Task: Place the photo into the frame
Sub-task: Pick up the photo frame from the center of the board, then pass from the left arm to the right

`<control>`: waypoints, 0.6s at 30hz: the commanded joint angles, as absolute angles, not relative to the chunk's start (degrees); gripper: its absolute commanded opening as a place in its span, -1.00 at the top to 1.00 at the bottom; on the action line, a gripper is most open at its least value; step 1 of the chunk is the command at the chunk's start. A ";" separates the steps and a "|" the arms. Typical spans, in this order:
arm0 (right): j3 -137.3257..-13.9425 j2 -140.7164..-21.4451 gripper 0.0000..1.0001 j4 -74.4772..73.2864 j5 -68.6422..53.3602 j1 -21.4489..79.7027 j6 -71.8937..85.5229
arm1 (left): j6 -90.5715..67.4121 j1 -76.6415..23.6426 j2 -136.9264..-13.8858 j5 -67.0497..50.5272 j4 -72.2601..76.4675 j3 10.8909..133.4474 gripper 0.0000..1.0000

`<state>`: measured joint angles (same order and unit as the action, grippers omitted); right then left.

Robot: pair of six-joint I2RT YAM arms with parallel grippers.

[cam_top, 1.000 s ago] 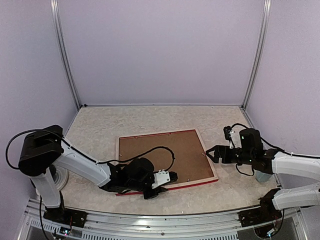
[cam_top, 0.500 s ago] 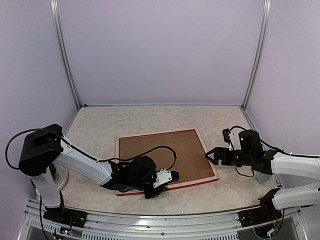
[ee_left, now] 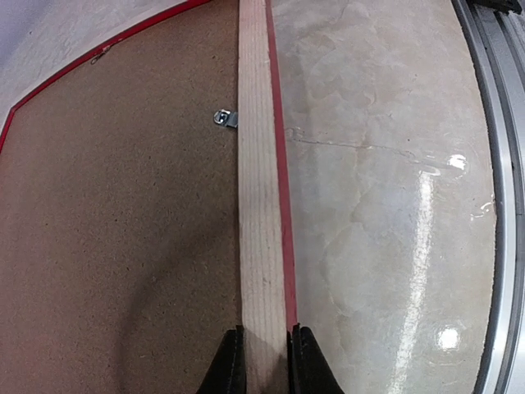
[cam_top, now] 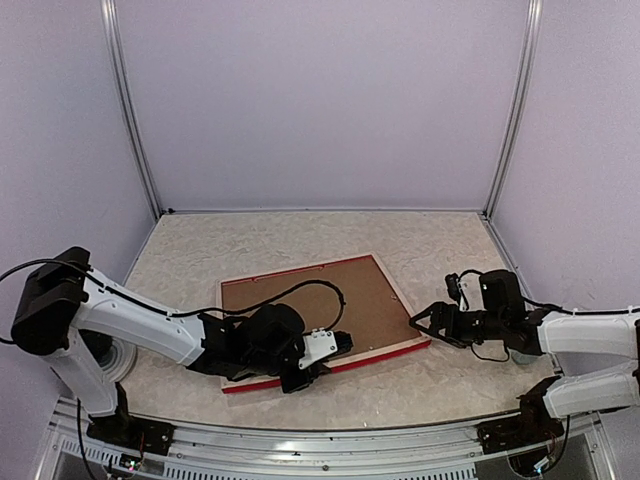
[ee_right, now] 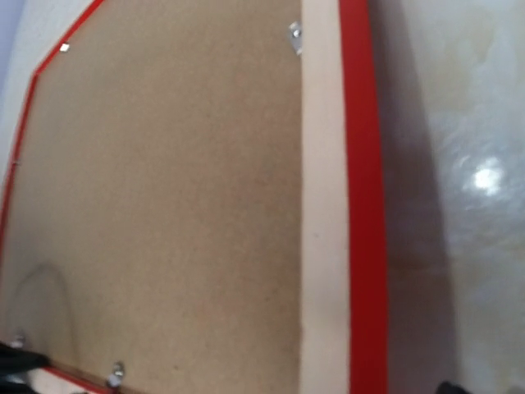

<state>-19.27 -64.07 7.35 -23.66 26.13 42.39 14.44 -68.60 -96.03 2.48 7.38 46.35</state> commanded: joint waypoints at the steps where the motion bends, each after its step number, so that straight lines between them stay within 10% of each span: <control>1: -16.77 -66.84 -0.79 15.91 -32.19 24.47 49.50 | 15.64 -69.57 -91.85 5.57 11.16 47.55 1.00; 18: -8.42 -74.81 -0.40 46.53 -42.36 23.56 65.48 | 15.70 -71.53 -90.32 6.75 10.68 46.92 1.00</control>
<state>-9.28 -74.28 38.48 -40.38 24.08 63.11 14.11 -70.83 -93.25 4.38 5.48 46.33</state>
